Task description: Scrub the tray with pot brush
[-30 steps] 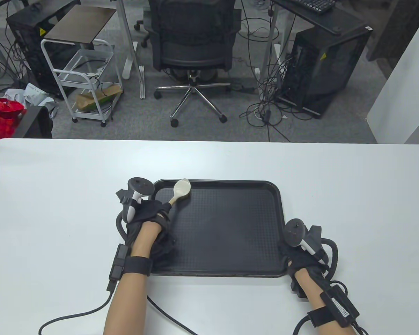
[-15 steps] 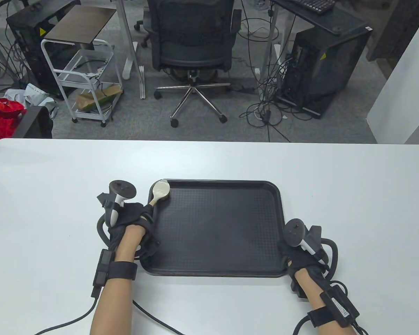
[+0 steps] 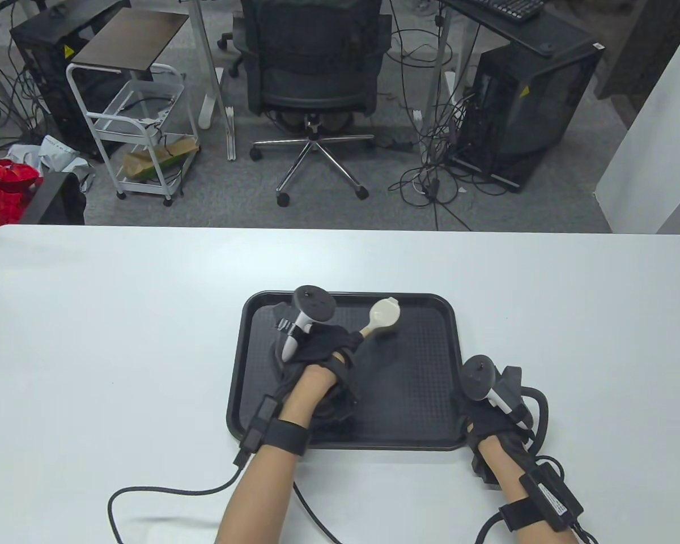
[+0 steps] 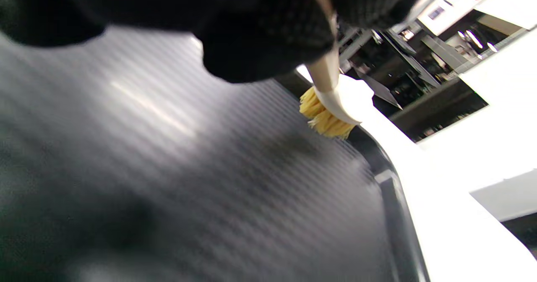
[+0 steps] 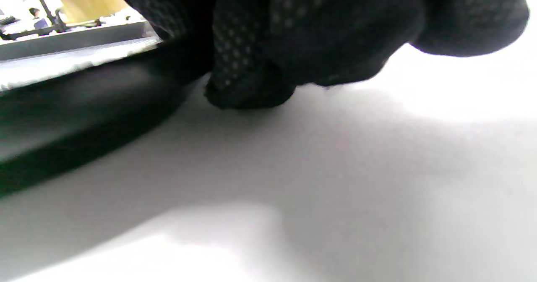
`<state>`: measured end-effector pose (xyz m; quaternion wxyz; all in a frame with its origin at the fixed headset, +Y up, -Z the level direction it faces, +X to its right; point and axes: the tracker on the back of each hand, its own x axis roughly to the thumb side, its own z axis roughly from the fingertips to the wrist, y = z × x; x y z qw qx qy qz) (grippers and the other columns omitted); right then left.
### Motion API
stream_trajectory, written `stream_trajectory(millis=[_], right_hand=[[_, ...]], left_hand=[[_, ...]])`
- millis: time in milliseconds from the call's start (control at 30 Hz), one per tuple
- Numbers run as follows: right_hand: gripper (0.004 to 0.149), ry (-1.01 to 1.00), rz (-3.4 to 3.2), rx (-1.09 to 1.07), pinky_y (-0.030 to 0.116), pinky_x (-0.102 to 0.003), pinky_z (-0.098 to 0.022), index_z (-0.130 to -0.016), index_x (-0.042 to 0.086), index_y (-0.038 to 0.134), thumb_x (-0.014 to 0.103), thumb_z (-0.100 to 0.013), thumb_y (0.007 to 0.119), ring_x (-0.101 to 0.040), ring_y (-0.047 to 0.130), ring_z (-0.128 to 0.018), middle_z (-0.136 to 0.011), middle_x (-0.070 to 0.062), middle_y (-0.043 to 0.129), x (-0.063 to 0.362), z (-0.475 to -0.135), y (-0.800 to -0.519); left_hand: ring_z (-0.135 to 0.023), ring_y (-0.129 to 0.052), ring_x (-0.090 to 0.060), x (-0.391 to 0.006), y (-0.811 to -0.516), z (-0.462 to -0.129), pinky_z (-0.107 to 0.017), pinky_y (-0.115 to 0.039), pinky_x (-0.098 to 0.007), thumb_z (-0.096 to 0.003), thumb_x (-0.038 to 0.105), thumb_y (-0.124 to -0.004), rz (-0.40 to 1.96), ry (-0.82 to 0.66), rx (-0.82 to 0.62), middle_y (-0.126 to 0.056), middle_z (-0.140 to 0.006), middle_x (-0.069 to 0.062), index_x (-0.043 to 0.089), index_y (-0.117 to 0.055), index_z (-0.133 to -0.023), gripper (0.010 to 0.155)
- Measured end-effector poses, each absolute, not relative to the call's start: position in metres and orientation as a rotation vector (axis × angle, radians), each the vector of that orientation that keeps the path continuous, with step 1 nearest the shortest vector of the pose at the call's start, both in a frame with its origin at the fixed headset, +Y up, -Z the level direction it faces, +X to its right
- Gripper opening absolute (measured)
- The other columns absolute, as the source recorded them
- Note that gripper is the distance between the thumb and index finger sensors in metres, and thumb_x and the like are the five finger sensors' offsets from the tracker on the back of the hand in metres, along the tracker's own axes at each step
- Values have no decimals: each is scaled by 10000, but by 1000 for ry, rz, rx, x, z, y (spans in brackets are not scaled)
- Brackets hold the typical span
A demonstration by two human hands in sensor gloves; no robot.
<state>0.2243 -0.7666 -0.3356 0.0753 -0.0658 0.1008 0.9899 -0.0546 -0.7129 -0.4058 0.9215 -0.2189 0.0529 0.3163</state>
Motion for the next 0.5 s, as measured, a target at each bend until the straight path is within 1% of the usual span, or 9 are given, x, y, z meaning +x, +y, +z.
stream_trajectory(millis=[100, 233, 500], right_hand=[[585, 302, 2969, -197, 830, -472, -289, -954, 75, 625, 375, -473, 768, -254, 956, -185, -395, -44, 999, 224, -336, -767], [585, 302, 2969, -197, 829, -473, -290, -954, 74, 624, 374, -473, 769, -254, 956, -186, -396, -45, 999, 224, -336, -767], [585, 305, 2967, -195, 829, -473, -290, -953, 74, 625, 374, -472, 770, -256, 956, -185, -395, -46, 999, 224, -335, -767]], left_hand=[[-24, -985, -141, -27, -721, -406, -304, -898, -457, -417, 508, -752, 635, 88, -465, -1028, -450, -27, 46, -805, -809, 608], [-25, -985, -139, -5, -726, -406, -306, -898, -456, -418, 509, -750, 620, 73, -458, -1028, -451, -24, 48, -804, -809, 607], [-24, -985, -150, 9, -738, -404, -306, -895, -460, -417, 517, -749, 621, 69, -452, -1031, -447, -27, 70, -807, -819, 604]])
